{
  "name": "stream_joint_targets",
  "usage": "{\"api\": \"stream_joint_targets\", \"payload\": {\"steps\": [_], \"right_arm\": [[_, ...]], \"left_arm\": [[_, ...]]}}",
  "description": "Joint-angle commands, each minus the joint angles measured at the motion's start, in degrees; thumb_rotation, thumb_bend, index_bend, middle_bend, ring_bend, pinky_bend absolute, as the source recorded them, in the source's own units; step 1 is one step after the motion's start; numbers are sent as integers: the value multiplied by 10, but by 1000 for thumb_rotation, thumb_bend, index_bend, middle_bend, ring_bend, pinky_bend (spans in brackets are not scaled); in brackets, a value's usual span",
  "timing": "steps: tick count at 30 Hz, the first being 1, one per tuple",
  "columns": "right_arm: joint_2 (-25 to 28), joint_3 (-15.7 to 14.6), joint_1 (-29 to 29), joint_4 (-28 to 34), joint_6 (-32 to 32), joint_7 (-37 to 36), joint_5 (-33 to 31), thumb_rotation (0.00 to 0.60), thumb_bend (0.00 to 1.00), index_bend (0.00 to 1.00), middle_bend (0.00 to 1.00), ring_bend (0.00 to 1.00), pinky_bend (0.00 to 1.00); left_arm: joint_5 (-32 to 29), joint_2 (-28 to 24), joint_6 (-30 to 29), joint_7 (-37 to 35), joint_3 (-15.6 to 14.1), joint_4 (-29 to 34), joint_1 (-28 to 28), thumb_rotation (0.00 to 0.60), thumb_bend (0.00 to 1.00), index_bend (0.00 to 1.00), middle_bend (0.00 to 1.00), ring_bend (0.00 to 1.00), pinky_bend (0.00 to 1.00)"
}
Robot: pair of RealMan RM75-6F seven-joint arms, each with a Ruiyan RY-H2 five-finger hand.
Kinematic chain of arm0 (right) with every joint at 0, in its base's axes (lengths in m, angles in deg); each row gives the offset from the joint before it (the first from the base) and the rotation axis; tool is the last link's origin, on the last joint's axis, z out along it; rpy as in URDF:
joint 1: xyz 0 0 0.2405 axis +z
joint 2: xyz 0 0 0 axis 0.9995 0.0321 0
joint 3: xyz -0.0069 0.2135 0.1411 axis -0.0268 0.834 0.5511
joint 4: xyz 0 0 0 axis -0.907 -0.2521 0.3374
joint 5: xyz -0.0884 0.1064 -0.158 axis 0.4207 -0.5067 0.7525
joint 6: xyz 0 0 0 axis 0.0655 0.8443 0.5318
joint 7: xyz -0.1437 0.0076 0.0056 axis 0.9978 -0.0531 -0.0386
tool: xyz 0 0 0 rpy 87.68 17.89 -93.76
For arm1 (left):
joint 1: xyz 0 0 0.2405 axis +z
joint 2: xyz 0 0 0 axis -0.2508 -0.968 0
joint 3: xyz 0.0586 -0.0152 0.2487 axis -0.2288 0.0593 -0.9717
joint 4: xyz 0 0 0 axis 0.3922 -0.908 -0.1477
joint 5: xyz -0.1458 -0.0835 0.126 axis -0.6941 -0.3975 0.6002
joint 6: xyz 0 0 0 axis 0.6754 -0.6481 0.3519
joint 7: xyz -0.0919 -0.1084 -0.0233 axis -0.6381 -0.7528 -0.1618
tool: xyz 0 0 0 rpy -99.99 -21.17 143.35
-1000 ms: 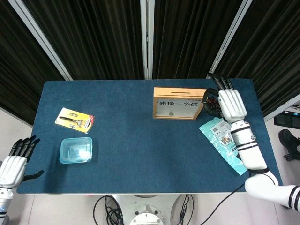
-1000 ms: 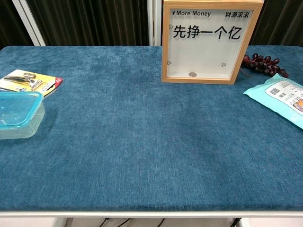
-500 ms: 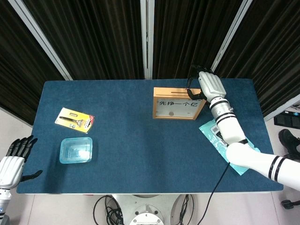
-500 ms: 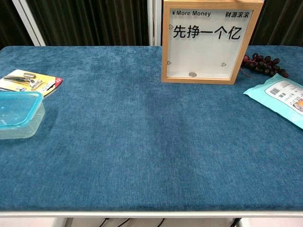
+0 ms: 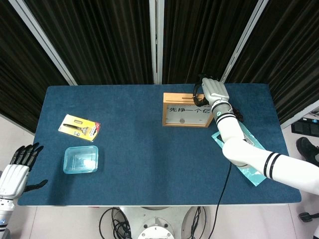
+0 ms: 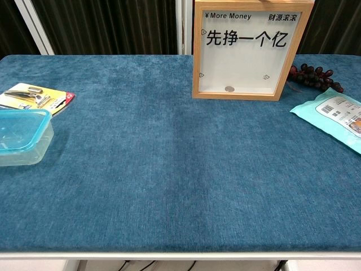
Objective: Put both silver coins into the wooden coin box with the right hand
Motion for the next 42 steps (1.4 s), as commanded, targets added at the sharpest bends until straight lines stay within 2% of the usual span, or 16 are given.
{"api": "stream_joint_targets", "payload": {"steps": [1, 16, 19, 23, 26, 27, 42], "right_arm": [[-2, -3, 2, -6, -3, 0, -4, 600, 477, 755, 89, 0, 0], [-13, -15, 4, -23, -21, -13, -2, 600, 477, 740, 86, 0, 0], [-14, -20, 5, -25, -26, -12, -3, 600, 477, 611, 64, 0, 0], [-13, -19, 4, -24, -32, -19, 8, 600, 462, 259, 21, 0, 0], [-6, -14, -1, -15, -42, -34, 8, 600, 438, 55, 3, 0, 0], [-4, -12, -2, -13, -45, -39, 8, 600, 436, 18, 0, 0, 0], [67, 2, -56, 66, -41, -114, 115, 600, 433, 0, 0, 0, 0]], "left_arm": [[-1, 0, 0, 1, 0, 1, 0, 600, 46, 0, 0, 0, 0], [-10, -5, 5, 5, 2, 6, 0, 600, 46, 0, 0, 0, 0], [-11, -5, 5, 3, 2, 5, 0, 600, 46, 0, 0, 0, 0], [-11, -5, 5, 2, 2, 4, 1, 600, 46, 0, 0, 0, 0], [-12, -5, 6, 1, 2, 3, 0, 600, 46, 0, 0, 0, 0], [-12, -5, 6, 1, 2, 3, 0, 600, 46, 0, 0, 0, 0], [-5, -9, 4, 22, 1, 22, -2, 600, 46, 0, 0, 0, 0]]}}
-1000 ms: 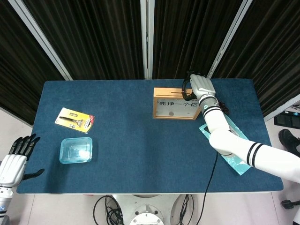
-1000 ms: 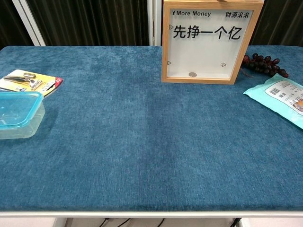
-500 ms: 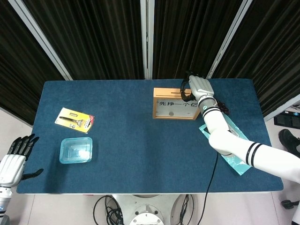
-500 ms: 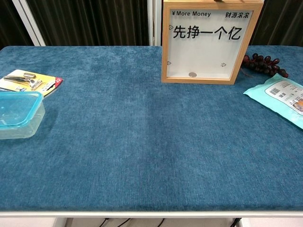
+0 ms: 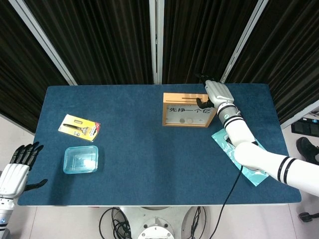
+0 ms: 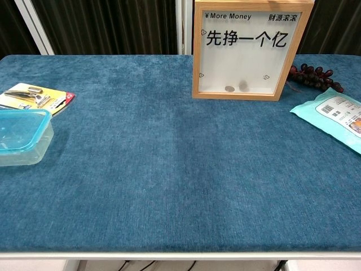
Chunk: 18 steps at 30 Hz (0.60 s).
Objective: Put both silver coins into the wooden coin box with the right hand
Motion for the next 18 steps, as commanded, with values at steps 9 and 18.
{"api": "stream_joint_targets", "payload": {"steps": [9, 18], "right_arm": [[114, -17, -207, 185, 184, -93, 356, 600, 386, 0, 0, 0, 0], [31, -215, -488, 96, 484, -136, 731, 600, 357, 0, 0, 0, 0]], "left_arm": [[9, -11, -9, 24, 3, 27, -2, 600, 46, 0, 0, 0, 0], [-1, 0, 1, 73, 23, 34, -20, 600, 46, 0, 0, 0, 0]]}}
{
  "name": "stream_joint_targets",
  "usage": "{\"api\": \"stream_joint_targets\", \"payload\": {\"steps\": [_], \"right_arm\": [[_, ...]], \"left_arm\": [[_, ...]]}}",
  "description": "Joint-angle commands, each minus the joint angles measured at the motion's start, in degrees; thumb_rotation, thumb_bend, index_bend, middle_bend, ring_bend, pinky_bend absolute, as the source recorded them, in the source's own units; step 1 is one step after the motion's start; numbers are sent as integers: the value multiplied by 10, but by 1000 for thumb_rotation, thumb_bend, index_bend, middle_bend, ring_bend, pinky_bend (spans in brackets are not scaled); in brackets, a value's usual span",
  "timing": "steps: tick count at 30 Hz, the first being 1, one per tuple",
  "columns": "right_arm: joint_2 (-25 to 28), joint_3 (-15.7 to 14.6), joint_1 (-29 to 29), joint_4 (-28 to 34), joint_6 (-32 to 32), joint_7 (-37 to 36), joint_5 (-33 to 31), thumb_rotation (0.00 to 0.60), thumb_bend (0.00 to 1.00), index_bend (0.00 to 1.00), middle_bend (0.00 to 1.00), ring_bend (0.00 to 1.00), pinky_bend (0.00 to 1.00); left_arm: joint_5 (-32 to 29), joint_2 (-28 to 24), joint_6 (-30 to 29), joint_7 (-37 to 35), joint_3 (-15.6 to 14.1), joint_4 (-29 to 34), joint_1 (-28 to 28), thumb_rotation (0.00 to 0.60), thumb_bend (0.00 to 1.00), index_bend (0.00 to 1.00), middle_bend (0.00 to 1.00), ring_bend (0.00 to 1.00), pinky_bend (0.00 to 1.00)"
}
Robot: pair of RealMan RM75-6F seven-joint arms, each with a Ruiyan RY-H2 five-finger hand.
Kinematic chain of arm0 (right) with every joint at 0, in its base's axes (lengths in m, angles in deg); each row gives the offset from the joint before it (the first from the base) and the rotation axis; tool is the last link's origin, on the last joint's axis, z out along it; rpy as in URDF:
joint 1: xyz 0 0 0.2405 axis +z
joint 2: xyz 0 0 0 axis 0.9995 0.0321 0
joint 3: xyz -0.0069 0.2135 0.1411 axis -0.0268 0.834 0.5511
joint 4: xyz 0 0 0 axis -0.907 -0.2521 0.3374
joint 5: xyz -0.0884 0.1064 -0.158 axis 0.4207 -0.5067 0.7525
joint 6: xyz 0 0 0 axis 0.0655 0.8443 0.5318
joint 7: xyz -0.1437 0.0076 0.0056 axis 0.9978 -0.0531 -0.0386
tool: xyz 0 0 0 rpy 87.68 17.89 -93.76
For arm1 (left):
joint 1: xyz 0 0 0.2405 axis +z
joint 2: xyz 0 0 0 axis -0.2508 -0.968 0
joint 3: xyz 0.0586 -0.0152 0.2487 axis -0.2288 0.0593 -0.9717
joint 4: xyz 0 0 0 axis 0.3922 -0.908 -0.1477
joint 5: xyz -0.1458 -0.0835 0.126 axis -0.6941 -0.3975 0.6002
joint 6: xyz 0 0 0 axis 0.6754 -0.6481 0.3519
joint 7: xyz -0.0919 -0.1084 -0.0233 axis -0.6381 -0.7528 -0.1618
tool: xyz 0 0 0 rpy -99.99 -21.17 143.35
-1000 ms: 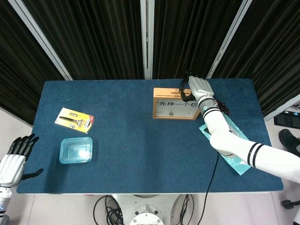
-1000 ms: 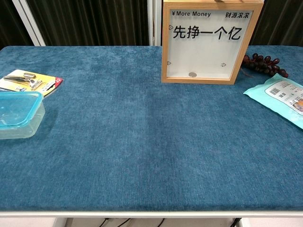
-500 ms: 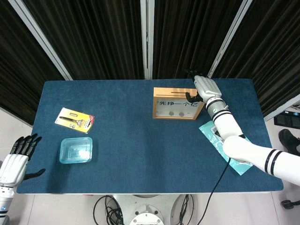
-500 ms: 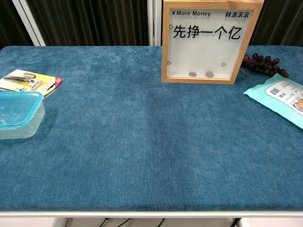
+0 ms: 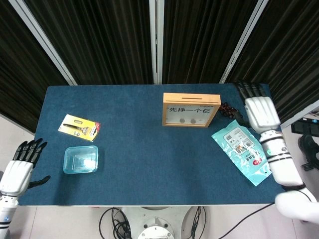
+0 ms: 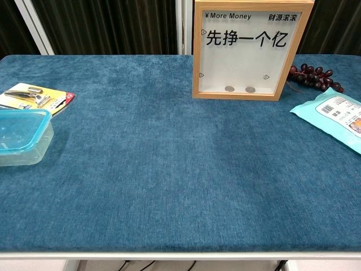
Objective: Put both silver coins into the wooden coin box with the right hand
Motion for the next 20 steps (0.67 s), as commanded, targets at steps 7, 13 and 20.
{"api": "stream_joint_targets", "payload": {"steps": [7, 13, 20], "right_arm": [[-157, -156, -281, -188, 253, -60, 240, 600, 328, 0, 0, 0, 0], [-177, -142, -298, -212, 232, -72, 232, 600, 329, 0, 0, 0, 0], [-182, -124, -305, -215, 212, -74, 230, 600, 330, 0, 0, 0, 0]], "left_arm": [[-17, 25, 34, 49, 25, -3, -34, 600, 46, 0, 0, 0, 0], [-23, 42, 51, 51, 27, -16, -46, 600, 48, 0, 0, 0, 0], [-30, 50, 53, 48, 26, -31, -48, 600, 47, 0, 0, 0, 0]]}}
